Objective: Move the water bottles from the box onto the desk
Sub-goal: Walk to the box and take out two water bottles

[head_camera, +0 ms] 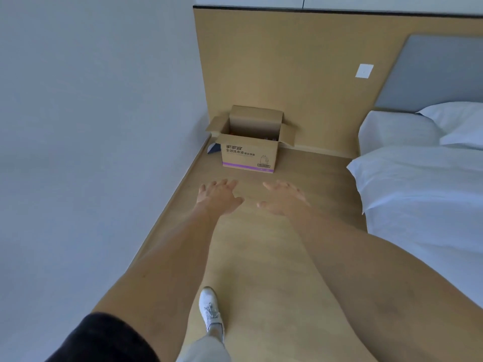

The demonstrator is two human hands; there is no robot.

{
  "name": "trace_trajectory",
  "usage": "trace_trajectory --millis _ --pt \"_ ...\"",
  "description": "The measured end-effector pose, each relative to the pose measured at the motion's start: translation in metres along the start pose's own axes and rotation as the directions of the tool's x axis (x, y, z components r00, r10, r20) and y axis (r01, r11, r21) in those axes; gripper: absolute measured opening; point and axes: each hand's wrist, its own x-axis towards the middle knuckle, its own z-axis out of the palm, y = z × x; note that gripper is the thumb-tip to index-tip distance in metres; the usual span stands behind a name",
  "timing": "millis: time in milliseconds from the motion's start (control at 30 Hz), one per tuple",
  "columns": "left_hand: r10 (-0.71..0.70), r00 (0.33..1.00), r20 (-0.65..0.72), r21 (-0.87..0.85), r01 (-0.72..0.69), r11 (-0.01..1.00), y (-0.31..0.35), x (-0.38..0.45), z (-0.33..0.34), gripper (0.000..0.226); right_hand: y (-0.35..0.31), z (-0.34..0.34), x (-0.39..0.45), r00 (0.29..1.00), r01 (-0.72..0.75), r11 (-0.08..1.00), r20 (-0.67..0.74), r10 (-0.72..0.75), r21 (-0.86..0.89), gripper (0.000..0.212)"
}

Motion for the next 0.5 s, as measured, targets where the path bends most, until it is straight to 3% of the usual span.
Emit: trace_trajectory --millis 500 --pt "0.112 0.993 0.039 -0.07 -0.109 0.992 -0.101 0.298 -0.086 0.059 -0.072 -0.09 0.263 0.989 -0.144 0.988 -0.038 0.146 0.05 0.079"
